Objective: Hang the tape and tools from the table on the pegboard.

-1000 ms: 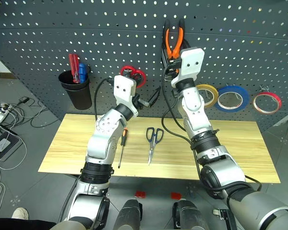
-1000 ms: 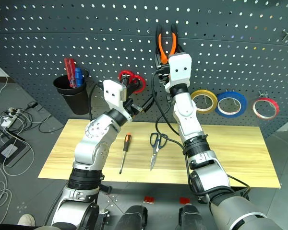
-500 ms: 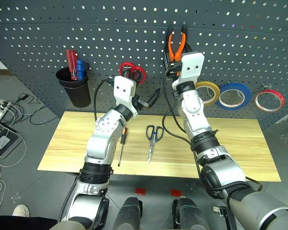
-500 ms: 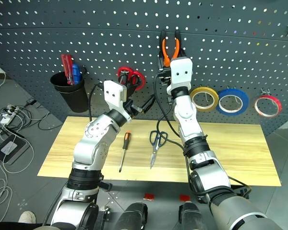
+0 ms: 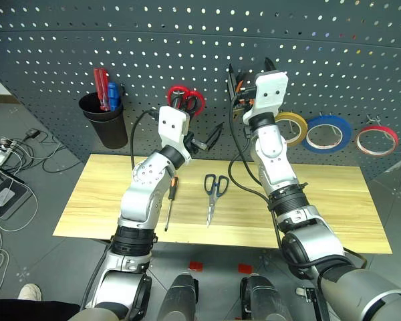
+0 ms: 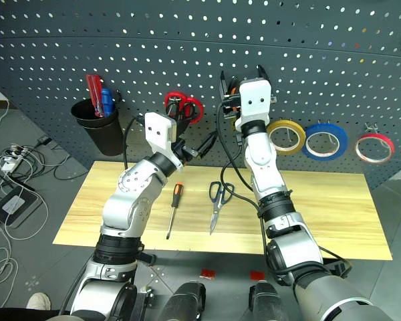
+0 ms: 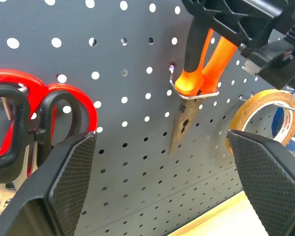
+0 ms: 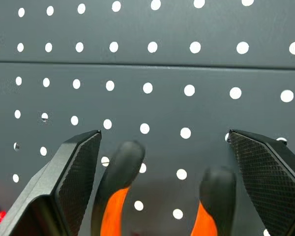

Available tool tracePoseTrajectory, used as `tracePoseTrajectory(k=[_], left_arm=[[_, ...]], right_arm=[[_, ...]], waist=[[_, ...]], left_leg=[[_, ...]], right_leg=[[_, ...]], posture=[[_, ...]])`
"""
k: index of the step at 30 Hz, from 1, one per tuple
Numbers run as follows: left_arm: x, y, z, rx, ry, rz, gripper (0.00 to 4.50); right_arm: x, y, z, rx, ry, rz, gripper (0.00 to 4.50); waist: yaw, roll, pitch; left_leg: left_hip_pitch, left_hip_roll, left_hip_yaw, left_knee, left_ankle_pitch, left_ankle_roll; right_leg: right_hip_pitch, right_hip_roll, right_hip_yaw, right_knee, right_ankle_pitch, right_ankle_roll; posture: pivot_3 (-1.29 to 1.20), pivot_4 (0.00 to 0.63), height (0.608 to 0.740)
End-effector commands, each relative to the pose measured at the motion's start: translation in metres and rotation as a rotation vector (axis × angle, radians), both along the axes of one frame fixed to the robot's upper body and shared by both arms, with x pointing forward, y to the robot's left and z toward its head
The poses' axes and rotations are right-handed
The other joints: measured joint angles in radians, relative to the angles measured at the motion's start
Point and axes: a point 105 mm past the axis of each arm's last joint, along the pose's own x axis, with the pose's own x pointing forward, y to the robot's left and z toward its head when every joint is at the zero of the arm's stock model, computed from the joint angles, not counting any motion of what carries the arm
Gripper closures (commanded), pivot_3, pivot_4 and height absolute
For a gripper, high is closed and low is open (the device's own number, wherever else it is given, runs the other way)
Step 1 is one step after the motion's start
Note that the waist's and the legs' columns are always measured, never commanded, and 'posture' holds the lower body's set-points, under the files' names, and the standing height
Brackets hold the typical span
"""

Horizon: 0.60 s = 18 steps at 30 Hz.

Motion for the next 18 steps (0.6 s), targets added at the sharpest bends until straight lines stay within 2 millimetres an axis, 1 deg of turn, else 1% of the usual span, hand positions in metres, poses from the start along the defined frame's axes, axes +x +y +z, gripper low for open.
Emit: tracePoseTrajectory(k=[1, 8, 14, 18], left_arm=[[-0.005, -0.005, 0.012, -0.005, -0.056, -0.022, 0.0], [-0.01, -0.01, 0.006, -0.006, -0.041, -0.036, 0.0], [-0.013, -0.01, 0.003, -0.011, -0.032, -0.039, 0.0], [-0.019, -0.01, -0.005, -0.012, -0.002, -0.037, 0.0]], right_arm=[[-0.011, -0.009, 0.013, 0.02, -0.039, 0.023, 0.03], [-0.023, -0.009, -0.004, 0.002, 0.075, 0.109, 0.03], [-0.04, -0.005, -0.009, 0.015, 0.143, 0.202, 0.03], [-0.052, -0.01, -0.015, 0.013, 0.193, 0.245, 0.03]], waist=[[0.0, 0.0, 0.0], [-0.006, 0.0, 0.001], [-0.006, 0.001, 0.001], [-0.006, 0.0, 0.001]], left_leg=[[0.0, 0.0, 0.0, 0.0, 0.0, 0.0], [0.0, 0.001, 0.0, -0.002, 0.0, 0.0], [0.0, 0.001, -0.001, -0.002, 0.0, 0.0], [0.0, 0.001, -0.002, -0.002, 0.0, 0.0]], right_leg=[[0.0, 0.0, 0.0, 0.0, 0.0, 0.0], [-0.001, 0.0, 0.0, -0.001, 0.0, 0.0], [-0.001, 0.001, 0.001, -0.001, 0.0, 0.0], [-0.001, 0.001, 0.0, -0.001, 0.0, 0.0]], posture=[[0.21, 0.271, 0.74], [0.19, 0.267, 0.74], [0.19, 0.264, 0.74], [0.18, 0.265, 0.74]])
